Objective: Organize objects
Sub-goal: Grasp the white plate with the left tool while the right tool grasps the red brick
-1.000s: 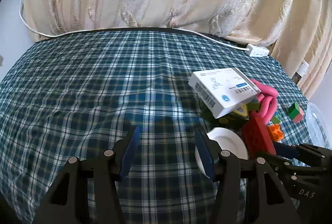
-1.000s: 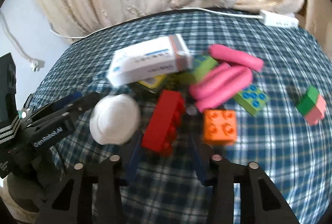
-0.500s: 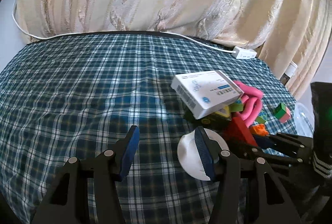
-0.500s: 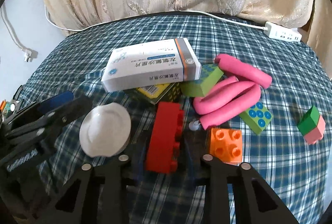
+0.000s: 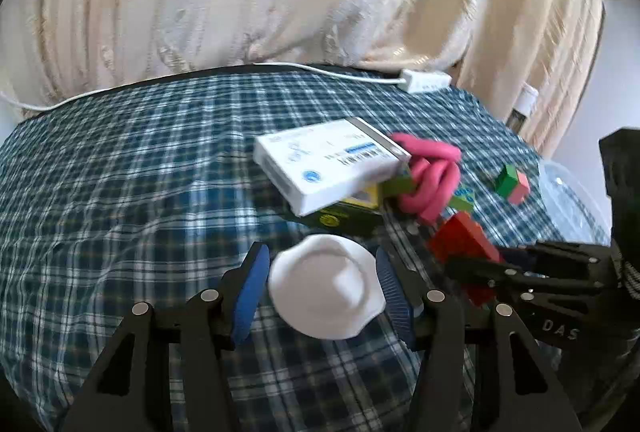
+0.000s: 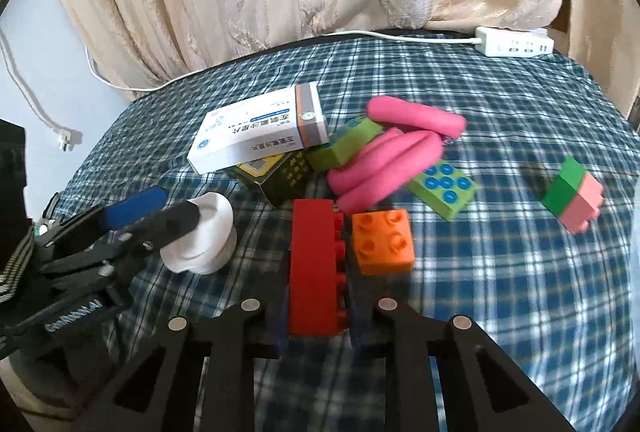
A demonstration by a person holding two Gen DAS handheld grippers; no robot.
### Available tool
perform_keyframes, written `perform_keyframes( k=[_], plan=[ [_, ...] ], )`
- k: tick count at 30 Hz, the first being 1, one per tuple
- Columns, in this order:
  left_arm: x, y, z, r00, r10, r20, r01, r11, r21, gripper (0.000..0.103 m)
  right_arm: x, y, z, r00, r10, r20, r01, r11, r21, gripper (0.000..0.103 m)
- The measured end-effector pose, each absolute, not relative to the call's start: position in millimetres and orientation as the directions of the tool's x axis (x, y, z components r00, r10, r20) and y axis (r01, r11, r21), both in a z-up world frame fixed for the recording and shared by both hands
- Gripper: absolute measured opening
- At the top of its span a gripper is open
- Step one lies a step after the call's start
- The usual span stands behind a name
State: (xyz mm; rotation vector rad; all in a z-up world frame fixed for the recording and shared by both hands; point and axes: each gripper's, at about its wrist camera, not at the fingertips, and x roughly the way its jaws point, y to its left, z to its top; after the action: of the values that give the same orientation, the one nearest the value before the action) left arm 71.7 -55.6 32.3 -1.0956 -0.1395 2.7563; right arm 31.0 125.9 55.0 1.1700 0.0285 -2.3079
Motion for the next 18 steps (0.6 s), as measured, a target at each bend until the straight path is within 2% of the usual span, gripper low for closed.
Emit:
perform_keyframes(
  k=[11, 14, 18],
  plan=[
    [68.1, -47.9, 25.8, -0.700, 0.168, -0.694, -0.141, -0.985, -0.097, 0.060, 45.0, 135.5, 52.7, -0.470, -0.484, -0.738, 0.489, -0.839, 0.239, 0.024],
    [68.4, -44.6, 24.9, -0.700, 0.163, -0.696, -0.150, -0.985, -0.080, 0.065, 46.5, 138.0, 52.9, -0.473, -0.488, -0.734, 0.490, -0.837, 0.242, 0.024],
    [67.0, -45.0, 24.1, -0.699, 0.151, -0.699, -0.141, -0.987, -0.072, 0.066, 49.1, 139.4, 53.2, -0.475, -0.494, -0.728, 0.493, -0.835, 0.244, 0.024]
  ],
)
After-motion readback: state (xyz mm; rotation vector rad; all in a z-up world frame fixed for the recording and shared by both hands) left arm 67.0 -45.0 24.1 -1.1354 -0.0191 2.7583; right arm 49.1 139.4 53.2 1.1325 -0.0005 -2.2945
